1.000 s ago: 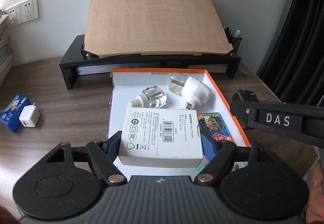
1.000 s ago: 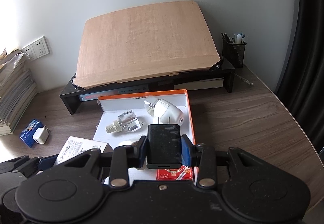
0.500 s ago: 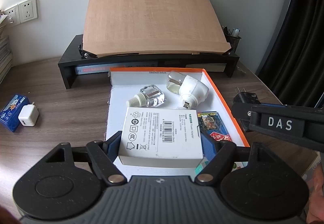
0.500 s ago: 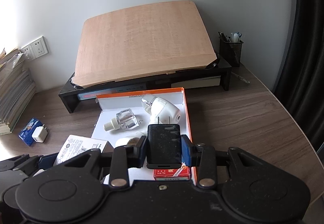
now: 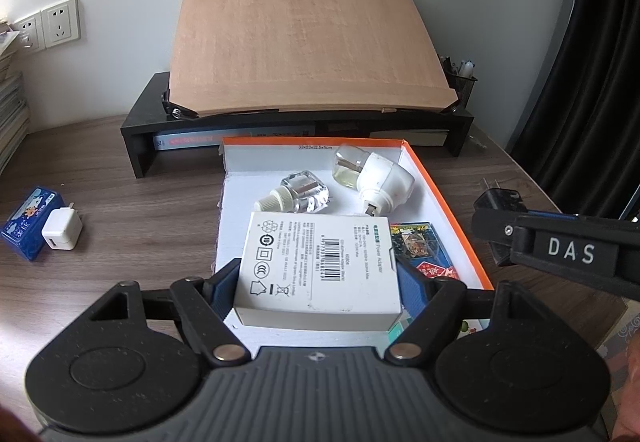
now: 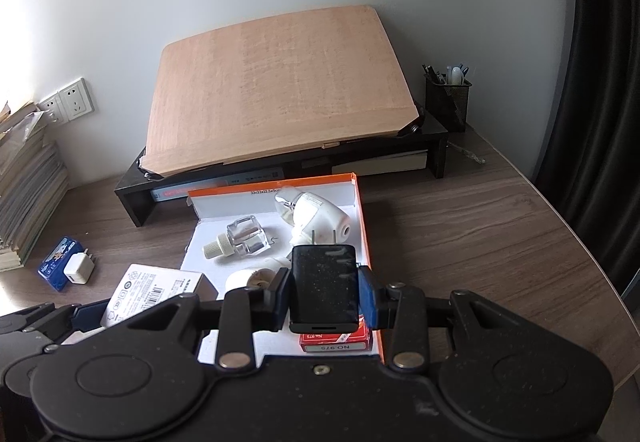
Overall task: Organize rigid objects
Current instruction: 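Carry the charger box and black plug over the white box with both grippers, then lower the charger box with left gripper while right lowers black plug, release both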
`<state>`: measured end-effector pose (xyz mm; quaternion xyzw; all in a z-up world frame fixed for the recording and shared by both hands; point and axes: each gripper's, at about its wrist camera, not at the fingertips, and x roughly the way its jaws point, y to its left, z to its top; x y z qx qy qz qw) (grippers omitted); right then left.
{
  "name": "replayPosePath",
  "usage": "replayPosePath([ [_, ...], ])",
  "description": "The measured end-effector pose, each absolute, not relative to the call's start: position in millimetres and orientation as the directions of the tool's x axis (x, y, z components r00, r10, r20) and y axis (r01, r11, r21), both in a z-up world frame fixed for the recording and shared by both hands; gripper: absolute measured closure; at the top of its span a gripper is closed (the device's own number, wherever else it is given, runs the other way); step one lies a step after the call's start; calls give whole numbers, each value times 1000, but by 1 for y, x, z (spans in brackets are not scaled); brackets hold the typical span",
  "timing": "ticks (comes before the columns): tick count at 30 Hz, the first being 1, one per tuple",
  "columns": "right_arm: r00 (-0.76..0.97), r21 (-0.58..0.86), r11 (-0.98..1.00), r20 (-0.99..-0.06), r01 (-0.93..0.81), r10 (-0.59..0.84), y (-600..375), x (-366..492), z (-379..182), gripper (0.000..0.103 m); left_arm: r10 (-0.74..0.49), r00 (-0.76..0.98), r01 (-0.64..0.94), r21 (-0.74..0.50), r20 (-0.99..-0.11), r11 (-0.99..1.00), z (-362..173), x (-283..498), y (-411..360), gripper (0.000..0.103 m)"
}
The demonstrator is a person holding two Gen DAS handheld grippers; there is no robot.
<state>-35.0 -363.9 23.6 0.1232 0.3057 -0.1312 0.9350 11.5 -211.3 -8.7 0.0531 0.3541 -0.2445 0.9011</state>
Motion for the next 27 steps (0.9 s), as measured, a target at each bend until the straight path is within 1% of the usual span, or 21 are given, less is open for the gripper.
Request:
replayPosePath([
  [12,780,152,938,-604,313,-162,-366,-25,23,59,-394,650,464,-71,-650,883,-4,33,-212,23],
  [27,768,138,936,-616,324,-175,-374,6,17,59,-411,627,487,-79,-663,870,-5,65,-227,23],
])
